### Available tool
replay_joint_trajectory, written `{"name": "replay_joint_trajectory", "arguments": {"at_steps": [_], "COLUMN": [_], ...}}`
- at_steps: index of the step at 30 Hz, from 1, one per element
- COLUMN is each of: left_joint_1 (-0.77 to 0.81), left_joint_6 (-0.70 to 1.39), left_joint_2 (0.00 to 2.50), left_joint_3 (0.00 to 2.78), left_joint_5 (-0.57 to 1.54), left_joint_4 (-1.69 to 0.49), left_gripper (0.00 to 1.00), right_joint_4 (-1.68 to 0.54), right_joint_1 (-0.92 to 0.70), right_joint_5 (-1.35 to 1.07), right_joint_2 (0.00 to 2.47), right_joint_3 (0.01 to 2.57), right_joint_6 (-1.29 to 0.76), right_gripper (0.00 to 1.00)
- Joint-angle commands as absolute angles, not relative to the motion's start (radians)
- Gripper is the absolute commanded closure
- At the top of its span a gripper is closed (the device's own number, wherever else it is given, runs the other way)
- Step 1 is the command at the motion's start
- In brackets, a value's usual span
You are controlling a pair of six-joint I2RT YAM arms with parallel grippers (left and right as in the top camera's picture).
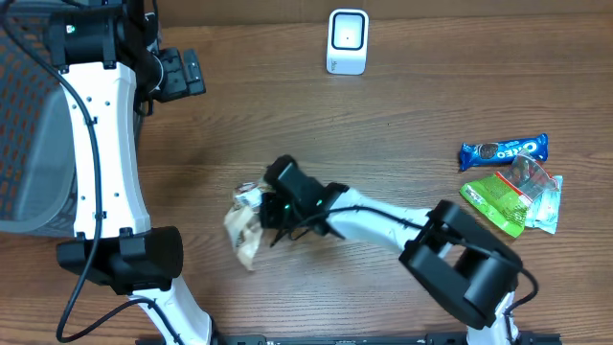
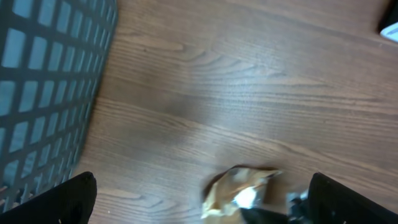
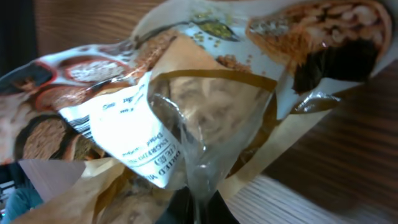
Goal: Scan the item barcode
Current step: 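Grasp the bread pack with the right gripper and drag it right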
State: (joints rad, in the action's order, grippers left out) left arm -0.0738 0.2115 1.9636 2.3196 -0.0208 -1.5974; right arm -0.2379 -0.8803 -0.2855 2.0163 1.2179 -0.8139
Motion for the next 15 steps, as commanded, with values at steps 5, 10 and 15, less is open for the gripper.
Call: {"name": "replay_joint_trajectory", "arguments": {"at_steps": [5, 10, 15], "left_joint_1": [-0.063, -0.048, -0.037], "left_joint_6": [0.233, 0.233, 0.233], "left_joint_2": [1.958, 1.958, 1.958], "left_joint_3": [2.291, 2.291, 2.291], "left_joint_5": [-0.025, -0.025, -0.025], "left_joint_4": [-1.581, -1.571, -1.569], "left_gripper": [0.0, 0.0, 0.0], "right_joint_4": [-0.51, -0.636, -0.655], "right_joint_1": [-0.681, -0.609, -0.579], "right_joint_5": [-0.318, -0.436, -0.451], "right_joint_2": [1.889, 1.885, 1.885], "right_joint_3": [1.221, 1.22, 1.22], "right_joint_6": [-0.573, -0.351, -0.344], "right_gripper": [0.96, 0.94, 0.27]}}
